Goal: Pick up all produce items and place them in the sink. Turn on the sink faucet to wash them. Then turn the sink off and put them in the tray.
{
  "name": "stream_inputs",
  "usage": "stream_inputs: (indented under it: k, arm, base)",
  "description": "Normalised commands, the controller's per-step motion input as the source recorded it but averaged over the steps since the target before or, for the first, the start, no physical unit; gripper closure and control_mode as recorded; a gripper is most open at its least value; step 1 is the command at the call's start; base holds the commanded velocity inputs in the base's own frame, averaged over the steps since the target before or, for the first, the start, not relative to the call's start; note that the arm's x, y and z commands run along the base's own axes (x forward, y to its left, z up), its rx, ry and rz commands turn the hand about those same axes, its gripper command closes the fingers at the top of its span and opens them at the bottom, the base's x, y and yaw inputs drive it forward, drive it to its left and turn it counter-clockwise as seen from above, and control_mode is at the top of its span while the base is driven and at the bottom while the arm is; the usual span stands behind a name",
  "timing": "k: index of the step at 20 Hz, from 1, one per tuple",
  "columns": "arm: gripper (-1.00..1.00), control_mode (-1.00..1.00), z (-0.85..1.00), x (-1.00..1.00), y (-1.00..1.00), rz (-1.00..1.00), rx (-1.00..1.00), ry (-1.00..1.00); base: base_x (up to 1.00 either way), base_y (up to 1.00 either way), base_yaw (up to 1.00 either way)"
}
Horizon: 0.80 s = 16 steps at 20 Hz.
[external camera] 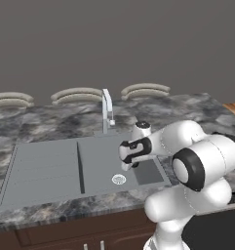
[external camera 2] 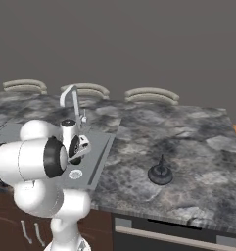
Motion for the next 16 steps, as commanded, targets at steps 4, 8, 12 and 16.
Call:
stream_inputs:
  k: [4, 8, 12, 16]
  arm:
    - [1.0, -1.0, -0.31, 0.3, 0.14, 0.0, 0.01, 0.02]
    - [1.0, -1.0, -0.29, 0.3, 0.23, 0.0, 0.01, 0.0]
    - [1.0, -1.0, -0.35, 0.17, 0.17, 0.0, 0.0, 0.0]
    - [1.0, -1.0, -0.42, 0.09, 0.18, 0.0, 0.0, 0.0]
  base:
    - [0.0, 0.0, 0.0]
    - [0.0, 0.0, 0.0]
    - [0.0, 0.0, 0.0]
    - [0.0, 0.0, 0.0]
